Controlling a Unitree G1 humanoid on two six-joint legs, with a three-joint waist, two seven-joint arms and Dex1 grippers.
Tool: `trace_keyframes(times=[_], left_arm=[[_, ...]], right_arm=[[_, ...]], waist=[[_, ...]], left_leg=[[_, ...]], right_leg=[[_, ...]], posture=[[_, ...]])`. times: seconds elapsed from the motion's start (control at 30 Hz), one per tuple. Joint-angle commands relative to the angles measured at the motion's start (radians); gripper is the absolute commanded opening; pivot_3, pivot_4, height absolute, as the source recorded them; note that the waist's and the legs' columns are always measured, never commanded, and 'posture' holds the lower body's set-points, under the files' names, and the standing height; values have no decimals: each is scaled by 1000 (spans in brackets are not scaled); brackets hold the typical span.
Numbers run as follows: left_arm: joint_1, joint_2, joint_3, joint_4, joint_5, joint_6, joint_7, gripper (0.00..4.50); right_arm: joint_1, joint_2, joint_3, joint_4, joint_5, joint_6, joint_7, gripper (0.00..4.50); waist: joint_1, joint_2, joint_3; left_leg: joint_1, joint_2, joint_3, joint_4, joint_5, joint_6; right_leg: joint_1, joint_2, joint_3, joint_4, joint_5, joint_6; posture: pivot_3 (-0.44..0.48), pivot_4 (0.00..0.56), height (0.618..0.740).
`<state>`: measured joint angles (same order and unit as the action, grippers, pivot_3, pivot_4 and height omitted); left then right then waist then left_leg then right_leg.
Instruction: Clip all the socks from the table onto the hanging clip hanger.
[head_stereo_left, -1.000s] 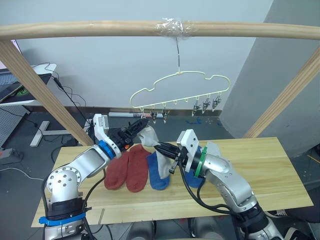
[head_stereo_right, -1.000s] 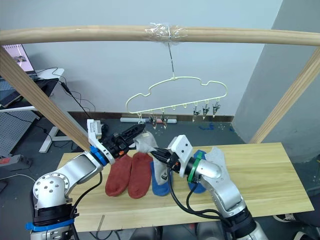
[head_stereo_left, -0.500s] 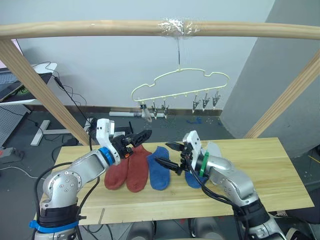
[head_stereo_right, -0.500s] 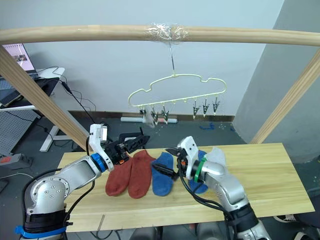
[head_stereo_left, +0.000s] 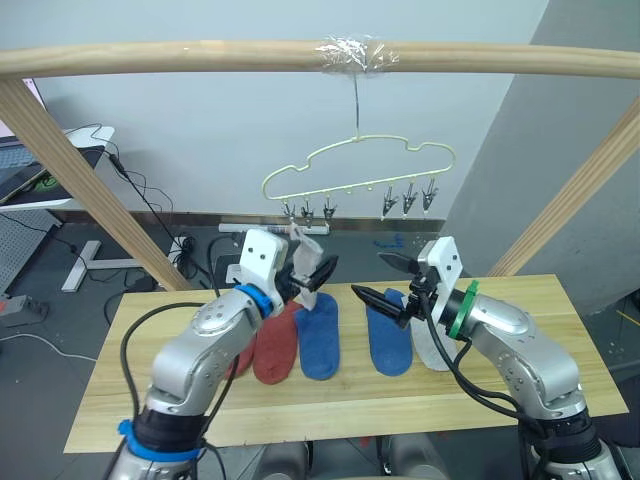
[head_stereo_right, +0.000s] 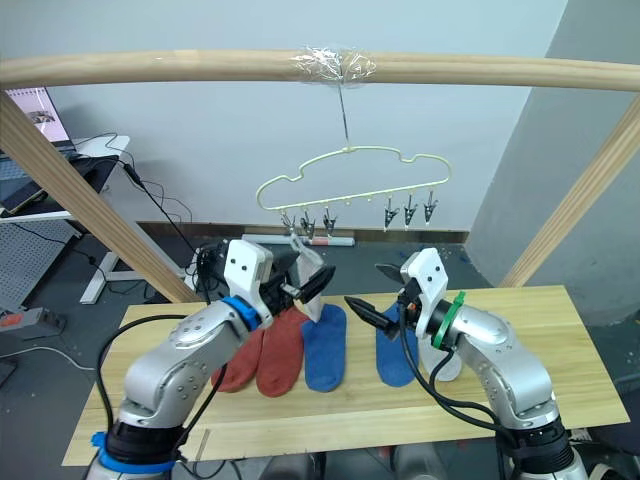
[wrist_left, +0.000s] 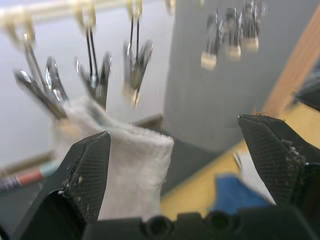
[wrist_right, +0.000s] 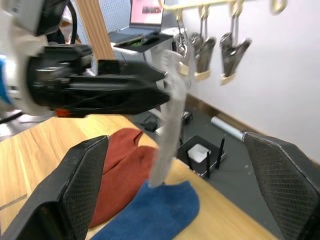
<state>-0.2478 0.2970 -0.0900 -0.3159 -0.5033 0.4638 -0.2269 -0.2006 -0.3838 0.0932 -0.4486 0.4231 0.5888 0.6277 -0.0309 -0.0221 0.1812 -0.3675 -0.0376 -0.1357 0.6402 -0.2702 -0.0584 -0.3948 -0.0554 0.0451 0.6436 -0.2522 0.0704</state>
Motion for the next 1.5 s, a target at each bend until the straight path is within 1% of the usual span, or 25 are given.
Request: trace_keyframes(times=[0.03, 0.1, 0.17, 0.33, 0.43, 0.67, 0.93, 1.5], left_arm=[[-18, -44, -3, 14, 83, -132, -5, 3909], [-11, -46, -29, 32, 152, -172, -10, 3256], [2, -52, -39, 38, 193, -196, -7, 2725], [33, -83, -37, 58, 255, -236, 4, 2725], [27, -106, -24, 102, 289, -278, 12, 2725], [-30, -160, -5, 221, 321, -332, 11, 2725], [-108, -194, 34, 318, 340, -370, 31, 2725], [-92, -206, 43, 323, 355, -393, 23, 2725]], right_arm=[[-15, -10, -23, -47, 20, -10, -2, 4500], [-23, -11, -24, -50, 20, -12, -5, 4500], [-36, -5, -30, -56, 32, -4, -13, 4500], [-58, -5, -41, -62, 50, 2, -24, 4500], [-66, -2, -39, -60, 53, 1, -28, 4500], [-81, 12, -30, -64, 57, 5, -39, 4500], [-97, 8, -35, -77, 67, 19, -49, 4500], [-101, 0, -33, -94, 70, 27, -50, 4500]], waist=[[-3, 0, 0], [-5, 0, 0], [-7, 0, 0], [-4, 0, 0], [-3, 0, 0], [-3, 0, 0], [-4, 0, 0], [-6, 0, 0]], left_leg=[[0, 0, 0, 0, 0, 0], [0, 0, 0, 0, 0, 0], [0, 0, 0, 0, 0, 0], [0, 0, 0, 0, 0, 0], [0, 0, 0, 0, 0, 0], [0, 0, 0, 2, 0, 0], [0, 0, 0, 2, 0, 0], [0, 0, 0, 3, 0, 0]], right_leg=[[0, 0, 0, 0, 0, 0], [0, 0, 0, 0, 0, 0], [0, 0, 0, 0, 0, 0], [0, 0, 0, 0, 0, 0], [0, 0, -1, 0, 0, 1], [1, 0, -1, 1, 0, 1], [1, 0, -1, 1, 0, 0], [1, 0, -1, 1, 0, 0]], posture=[[-76, 132, 740], [-81, 133, 740], [-84, 134, 740], [-83, 134, 740], [-83, 134, 740], [-84, 135, 740], [-97, 135, 740], [-105, 129, 740]])
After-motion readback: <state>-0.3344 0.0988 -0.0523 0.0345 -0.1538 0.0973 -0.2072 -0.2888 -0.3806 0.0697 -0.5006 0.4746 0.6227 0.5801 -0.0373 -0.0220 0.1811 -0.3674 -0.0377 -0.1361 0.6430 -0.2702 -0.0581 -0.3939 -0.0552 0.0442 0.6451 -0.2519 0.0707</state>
